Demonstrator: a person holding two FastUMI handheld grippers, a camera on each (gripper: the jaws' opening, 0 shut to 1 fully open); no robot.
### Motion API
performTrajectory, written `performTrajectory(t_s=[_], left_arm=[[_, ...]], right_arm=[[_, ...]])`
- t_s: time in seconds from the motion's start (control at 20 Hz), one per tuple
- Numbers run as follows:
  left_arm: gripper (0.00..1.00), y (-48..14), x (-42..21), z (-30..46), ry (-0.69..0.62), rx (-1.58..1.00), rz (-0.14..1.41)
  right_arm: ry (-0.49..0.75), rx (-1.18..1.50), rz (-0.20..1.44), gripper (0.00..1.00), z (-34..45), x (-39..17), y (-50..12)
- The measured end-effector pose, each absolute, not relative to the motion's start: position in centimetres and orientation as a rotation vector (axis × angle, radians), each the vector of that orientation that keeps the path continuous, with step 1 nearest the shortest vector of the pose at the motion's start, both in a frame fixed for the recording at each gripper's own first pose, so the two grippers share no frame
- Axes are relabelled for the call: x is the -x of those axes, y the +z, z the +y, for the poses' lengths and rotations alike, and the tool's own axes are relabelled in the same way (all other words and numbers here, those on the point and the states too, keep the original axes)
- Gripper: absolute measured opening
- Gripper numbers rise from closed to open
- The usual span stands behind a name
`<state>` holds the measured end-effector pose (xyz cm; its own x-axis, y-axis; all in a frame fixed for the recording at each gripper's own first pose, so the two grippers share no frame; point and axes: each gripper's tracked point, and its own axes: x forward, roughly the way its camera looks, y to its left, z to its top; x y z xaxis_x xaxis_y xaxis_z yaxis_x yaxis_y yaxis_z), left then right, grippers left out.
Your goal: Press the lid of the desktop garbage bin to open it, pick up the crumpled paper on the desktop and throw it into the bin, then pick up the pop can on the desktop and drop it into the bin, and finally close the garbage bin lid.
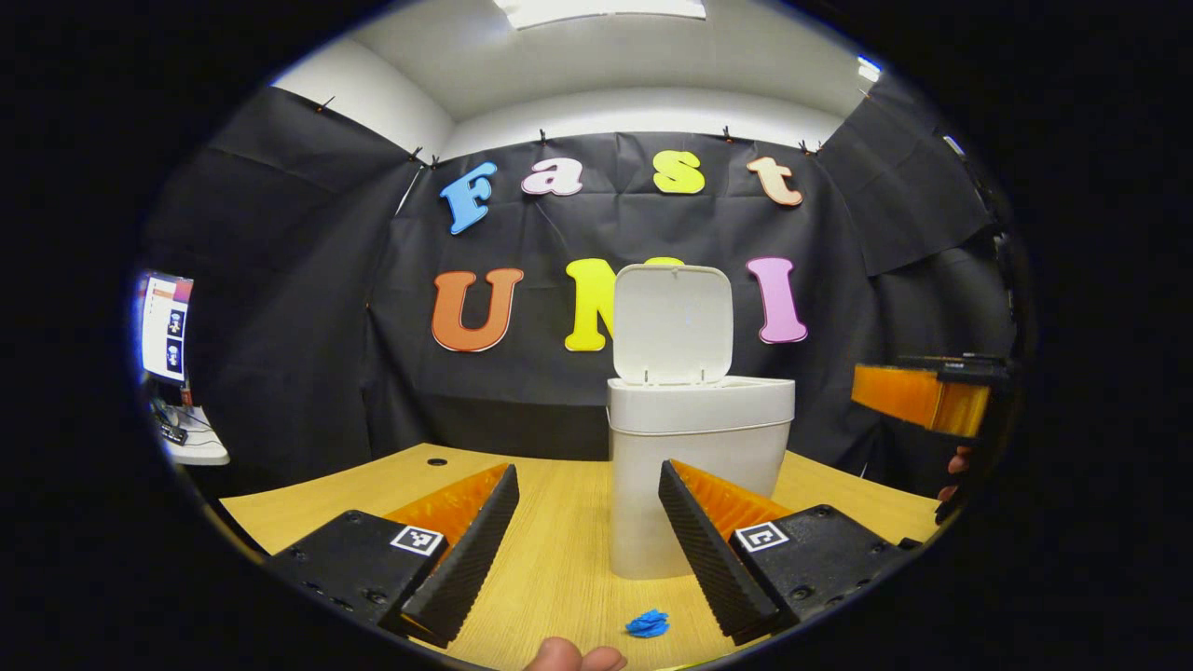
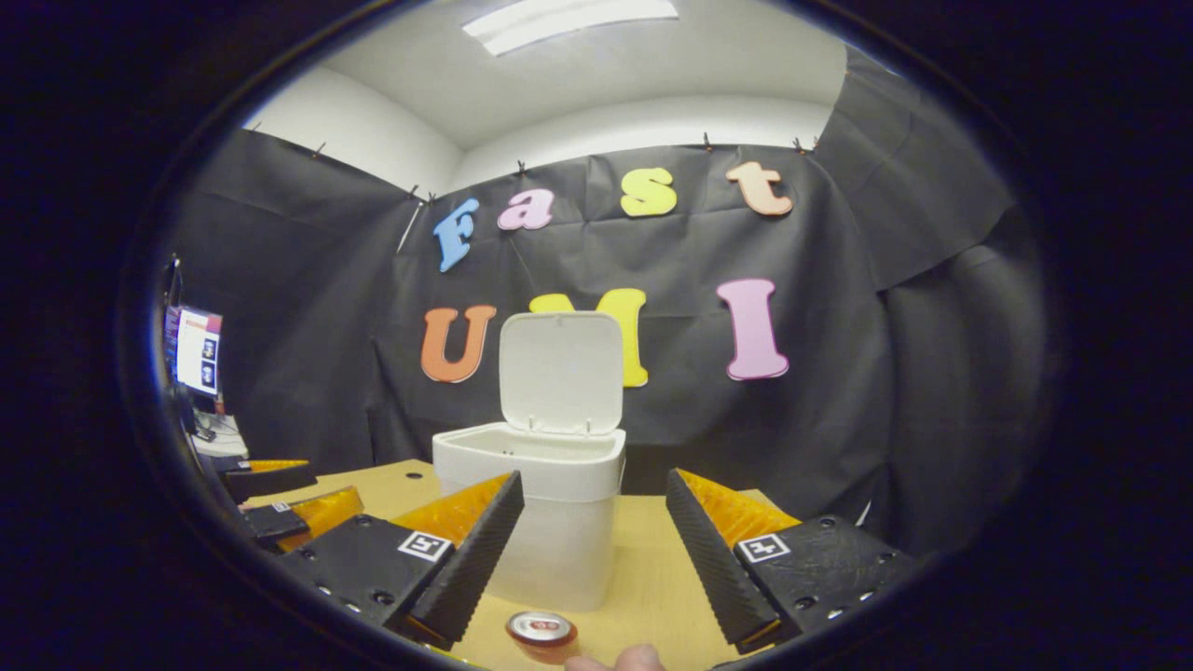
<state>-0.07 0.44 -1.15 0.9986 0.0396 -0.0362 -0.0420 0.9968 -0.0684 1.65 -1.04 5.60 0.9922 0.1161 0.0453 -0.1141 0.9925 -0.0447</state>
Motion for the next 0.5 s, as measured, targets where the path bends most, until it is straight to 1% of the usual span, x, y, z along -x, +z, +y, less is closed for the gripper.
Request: performTrajectory(t_s=[0.15, 0.2, 0.35, 0.5], left_arm=[[0.98, -4.1, 0.5, -1.7, 0.0, 0.095, 0.114], [0.97, -5.1, 0.7, -1.9, 0.002, 0.091, 0.139], [0.98, -7.9, 0.7, -2.6, 0.0, 0.079, 0.22], [0.98, -10.8, 1.6, -3.5, -0.003, 0.073, 0.295]], right_arm=[[0.113, 0.017, -0.046, 0.95, -2.9, -1.2, 4.6], [0.111, 0.005, -0.04, 0.98, -3.4, -1.1, 4.2], [0.118, -0.026, -0.002, 0.94, -4.3, -0.9, 1.9], [0.125, -0.021, 0.032, 0.94, -4.9, -0.6, -0.2]])
